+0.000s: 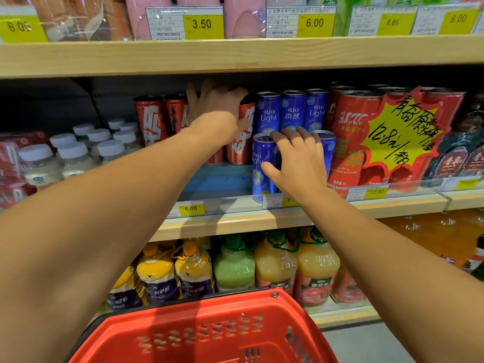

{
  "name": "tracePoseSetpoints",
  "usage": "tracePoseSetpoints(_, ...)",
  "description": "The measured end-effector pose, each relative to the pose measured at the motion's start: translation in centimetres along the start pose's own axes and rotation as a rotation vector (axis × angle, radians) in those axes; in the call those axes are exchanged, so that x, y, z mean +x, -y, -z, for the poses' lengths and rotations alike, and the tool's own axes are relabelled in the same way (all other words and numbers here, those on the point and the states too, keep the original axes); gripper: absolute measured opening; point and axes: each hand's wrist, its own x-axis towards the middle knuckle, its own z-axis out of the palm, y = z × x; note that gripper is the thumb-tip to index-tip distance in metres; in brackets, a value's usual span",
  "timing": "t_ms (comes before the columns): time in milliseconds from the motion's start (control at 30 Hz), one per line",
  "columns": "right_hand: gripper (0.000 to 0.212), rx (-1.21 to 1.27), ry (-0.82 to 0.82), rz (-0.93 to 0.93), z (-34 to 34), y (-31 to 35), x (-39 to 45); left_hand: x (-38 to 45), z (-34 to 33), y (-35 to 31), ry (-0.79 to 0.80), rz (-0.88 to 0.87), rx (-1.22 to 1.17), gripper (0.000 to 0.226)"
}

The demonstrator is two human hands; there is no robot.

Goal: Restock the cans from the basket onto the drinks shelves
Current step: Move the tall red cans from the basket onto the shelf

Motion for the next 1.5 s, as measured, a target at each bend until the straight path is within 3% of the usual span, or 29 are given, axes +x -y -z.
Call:
tracePoseSetpoints(500, 0.064, 0.026, -0.036, -0.014, -0.2, 0.1, 0.0, 1.3, -1.2, 1.3, -0.021, 0.057, -0.213, 0.054)
tracePoseSetpoints(967, 0.064, 0.031, -0.046, -0.015, -0.3, 0.2, 0.0, 1.8, -1.6, 1.5, -0.006, 0.024, -0.128, 0.047)
tracePoseSetpoints(1200, 0.063, 0.037, -0.060, -0.015, -0.5, 0.1, 0.0, 1.4, -2.4, 1.8, -0.007, -0.068, -0.018, 0.075)
tracePoseSetpoints(1500, 0.063, 0.021, -0.084, -0.012, -0.9, 0.0, 0.1, 0.9, -3.1, 2.1, -0.104, -0.099, 0.012, 0.069)
